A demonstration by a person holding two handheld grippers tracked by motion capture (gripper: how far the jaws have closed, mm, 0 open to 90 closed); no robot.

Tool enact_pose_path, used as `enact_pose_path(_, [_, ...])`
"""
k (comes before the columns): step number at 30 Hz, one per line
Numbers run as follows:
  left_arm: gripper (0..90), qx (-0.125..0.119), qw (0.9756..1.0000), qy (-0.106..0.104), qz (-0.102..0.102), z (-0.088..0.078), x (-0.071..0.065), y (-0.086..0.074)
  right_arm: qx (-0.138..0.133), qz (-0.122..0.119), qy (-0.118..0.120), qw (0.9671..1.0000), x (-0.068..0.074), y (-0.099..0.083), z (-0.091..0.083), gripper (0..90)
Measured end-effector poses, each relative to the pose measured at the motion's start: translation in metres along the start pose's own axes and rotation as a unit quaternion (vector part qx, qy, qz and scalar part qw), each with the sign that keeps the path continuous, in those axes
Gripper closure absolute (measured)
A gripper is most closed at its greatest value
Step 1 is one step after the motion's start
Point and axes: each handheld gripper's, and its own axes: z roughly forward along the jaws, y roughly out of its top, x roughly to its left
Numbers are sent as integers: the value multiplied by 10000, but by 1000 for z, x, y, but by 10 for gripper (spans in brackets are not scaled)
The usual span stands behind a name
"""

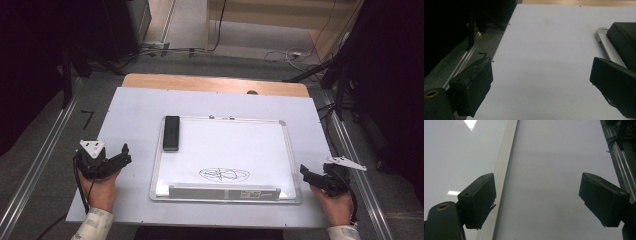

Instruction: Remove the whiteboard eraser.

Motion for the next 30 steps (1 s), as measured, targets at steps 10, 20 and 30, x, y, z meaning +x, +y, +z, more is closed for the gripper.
enact_pose_path(10, [57, 158, 9986, -405, -288, 5, -4, 3, 20, 1, -10, 10000, 1, 0, 0, 129])
enact_pose_path(20, [59, 163, 9977, -595, -286, 13, -16, 11, 26, -11, -26, 10000, 1, 0, 0, 129])
enact_pose_path(30, [37, 203, 9964, -772, -288, 22, -36, 21, 17, -5, -12, 10000, 1, 0, 0, 129])
